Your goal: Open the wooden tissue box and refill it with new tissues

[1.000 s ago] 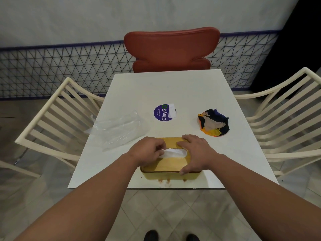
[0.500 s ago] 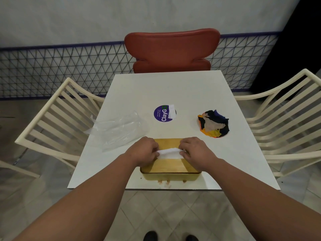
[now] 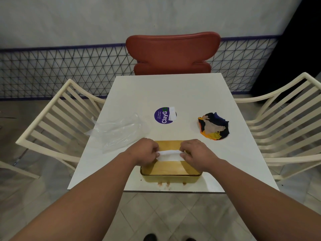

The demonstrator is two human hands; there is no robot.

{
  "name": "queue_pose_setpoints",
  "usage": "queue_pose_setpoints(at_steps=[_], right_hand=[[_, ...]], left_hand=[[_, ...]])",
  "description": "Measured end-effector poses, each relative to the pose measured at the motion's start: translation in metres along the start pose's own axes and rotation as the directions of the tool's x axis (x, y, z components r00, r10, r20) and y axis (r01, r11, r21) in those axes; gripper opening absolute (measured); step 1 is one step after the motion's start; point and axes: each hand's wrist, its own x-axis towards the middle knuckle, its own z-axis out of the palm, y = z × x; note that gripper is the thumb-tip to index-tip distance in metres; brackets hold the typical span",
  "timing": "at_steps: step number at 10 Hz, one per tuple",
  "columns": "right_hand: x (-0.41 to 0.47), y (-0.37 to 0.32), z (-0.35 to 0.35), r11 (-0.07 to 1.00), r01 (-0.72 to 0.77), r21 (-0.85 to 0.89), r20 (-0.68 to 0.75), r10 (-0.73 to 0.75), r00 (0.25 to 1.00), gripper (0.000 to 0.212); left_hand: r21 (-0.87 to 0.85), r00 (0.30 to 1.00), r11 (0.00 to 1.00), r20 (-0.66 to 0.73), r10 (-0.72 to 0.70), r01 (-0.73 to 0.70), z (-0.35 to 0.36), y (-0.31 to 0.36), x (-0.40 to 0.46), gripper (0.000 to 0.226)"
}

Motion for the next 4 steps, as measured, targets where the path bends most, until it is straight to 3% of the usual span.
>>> queue_pose_setpoints(at_steps=[2, 4], right_hand=[[0.005, 0.001, -0.043, 0.998, -0.037, 0.045, -0.047, 0.039, 0.998, 0.026], [0.033, -0.015, -0.147, 0.998, 0.044, -0.050, -0.262, -0.056, 0.964, 0.022]], left_hand=[[-0.038, 0.996, 0.999, -0.081, 0.036, -0.039, -0.041, 0.012, 0.009, 0.019], [0.112, 0.933, 0.990, -0.339, 0.121, -0.088, -0.133, 0.053, 0.032, 0.022]])
